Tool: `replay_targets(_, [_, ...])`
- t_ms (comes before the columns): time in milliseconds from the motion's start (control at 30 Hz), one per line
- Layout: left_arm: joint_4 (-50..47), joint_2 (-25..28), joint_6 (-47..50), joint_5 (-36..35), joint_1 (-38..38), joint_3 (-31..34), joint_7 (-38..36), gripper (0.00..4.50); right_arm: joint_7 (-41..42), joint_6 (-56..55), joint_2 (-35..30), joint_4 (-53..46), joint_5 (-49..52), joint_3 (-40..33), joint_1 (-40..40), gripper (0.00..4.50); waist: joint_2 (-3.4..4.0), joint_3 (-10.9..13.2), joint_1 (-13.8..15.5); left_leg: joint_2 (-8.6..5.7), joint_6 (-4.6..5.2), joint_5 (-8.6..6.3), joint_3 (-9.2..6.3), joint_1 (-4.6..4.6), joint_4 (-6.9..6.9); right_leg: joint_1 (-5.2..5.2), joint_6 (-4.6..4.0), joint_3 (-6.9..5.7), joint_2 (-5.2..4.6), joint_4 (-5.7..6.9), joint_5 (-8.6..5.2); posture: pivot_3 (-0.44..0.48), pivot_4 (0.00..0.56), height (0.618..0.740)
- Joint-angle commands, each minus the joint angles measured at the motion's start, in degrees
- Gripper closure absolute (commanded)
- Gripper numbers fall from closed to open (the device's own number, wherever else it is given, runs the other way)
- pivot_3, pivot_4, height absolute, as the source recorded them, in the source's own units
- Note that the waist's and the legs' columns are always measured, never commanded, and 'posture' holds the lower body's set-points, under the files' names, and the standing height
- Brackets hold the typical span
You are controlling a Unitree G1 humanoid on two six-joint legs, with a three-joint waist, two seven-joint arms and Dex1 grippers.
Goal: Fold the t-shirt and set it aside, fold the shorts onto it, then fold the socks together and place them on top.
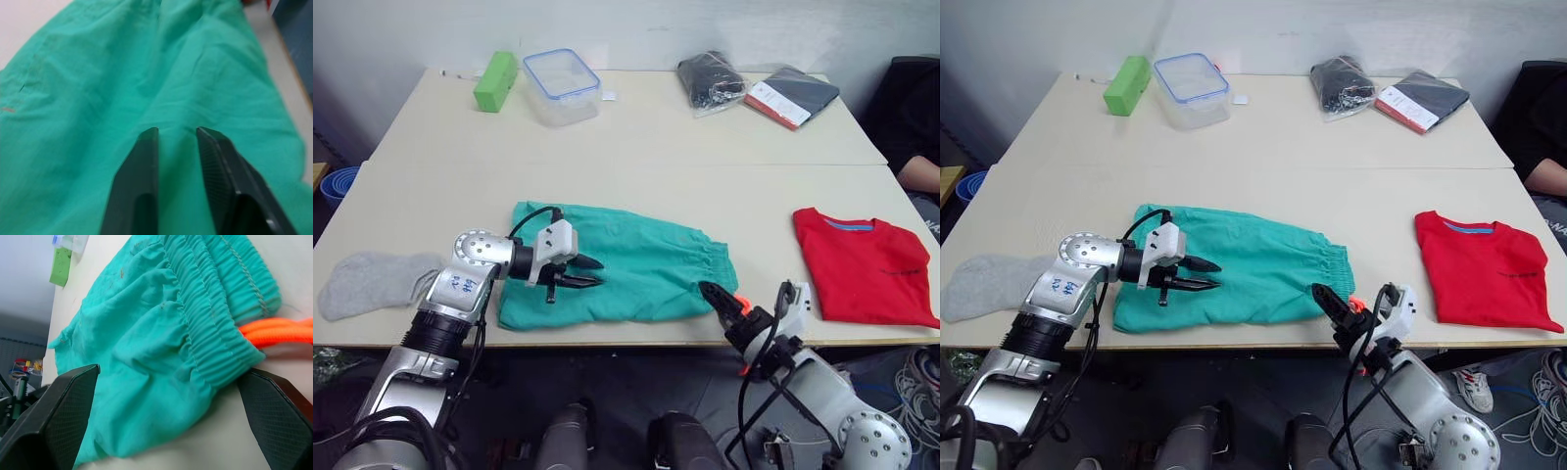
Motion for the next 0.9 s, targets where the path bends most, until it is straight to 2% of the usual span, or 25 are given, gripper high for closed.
replay_targets(33, [3.8, -1.8, -3.7, 2.2, -2.2, -0.6, 1.0, 4.48, -2.0, -1.7, -1.1, 4.5, -0.8, 2.7, -0.9, 0.00, -0.03, 0.0, -0.1, 0.00, 0.00, 0.00, 0.00, -0.01, 0.00, 0.00, 0.00, 0.00, 0.00, -0.01, 0.00, 0.000, 0.150, 0.740])
replay_targets(133, [8.1, -4.1, -6.0, 4.2, -3.6, -1.4, 2.1, 4.48, -1.9, -3.3, -1.8, 7.5, -2.1, 4.3, -4.0, 0.00, -0.04, 0.0, -0.2, 0.01, 0.00, 0.00, 0.01, 0.01, 0.00, -0.01, 0.00, 0.00, 0.00, 0.05, 0.00, 0.000, 0.150, 0.740])
replay_targets(233, [12.1, -6.1, -7.1, 6.4, -5.2, -1.8, 4.1, 4.50, -1.1, -4.8, -2.8, 9.7, -3.5, 5.3, -6.8, 0.68, -0.05, 0.0, -0.1, 0.01, -0.01, 0.03, 0.01, 0.01, 0.03, -0.02, 0.00, 0.00, 0.00, 0.11, 0.01, 0.000, 0.150, 0.740])
replay_targets(367, [15.7, -8.1, -5.4, 8.2, -7.1, -1.8, 7.3, 4.50, 1.5, -6.2, -5.0, 10.5, -5.1, 5.6, -9.4, 2.10, -0.05, 0.0, 0.1, -0.01, 0.00, 0.04, -0.01, -0.02, 0.07, -0.02, 0.01, -0.03, -0.02, 0.14, 0.01, 0.000, 0.150, 0.740])
replay_targets(567, [13.3, -8.0, -3.2, 6.9, -5.7, -0.9, 6.6, 4.50, 10.3, -6.2, -11.6, 7.8, -8.4, 7.6, -13.6, 4.29, 0.00, 0.0, 0.0, -0.02, -0.09, 0.10, 0.00, -0.08, 0.08, -0.08, 0.01, -0.05, -0.02, 0.17, 0.01, 0.000, 0.150, 0.740])
replay_targets(600, [12.1, -7.8, -2.7, 6.2, -5.0, -0.5, 6.2, 4.50, 12.5, -5.7, -13.3, 7.2, -9.2, 8.8, -15.0, 4.47, 0.01, 0.0, 0.0, -0.02, -0.09, 0.10, 0.02, -0.08, 0.08, -0.08, 0.01, -0.04, -0.02, 0.18, 0.01, 0.000, 0.150, 0.740])
replay_targets(800, [6.0, -7.5, 4.1, 2.0, -2.3, 2.9, 5.6, 4.50, 16.9, -4.4, -16.6, 9.1, -10.6, 11.6, -20.8, 4.47, 0.01, 0.0, 0.1, 0.01, -0.10, 0.10, -0.04, -0.13, 0.08, -0.12, 0.00, -0.10, 0.00, 0.20, 0.00, 0.000, 0.150, 0.740])
replay_targets(900, [3.1, -6.9, 6.0, 0.5, -0.9, 3.7, 4.5, 3.90, 17.4, -3.9, -17.0, 10.1, -11.9, 12.3, -21.2, 4.50, 0.01, 0.0, 0.1, -0.02, -0.11, 0.11, -0.03, -0.19, 0.10, -0.11, 0.00, -0.11, -0.03, 0.12, 0.00, 0.000, 0.150, 0.740])
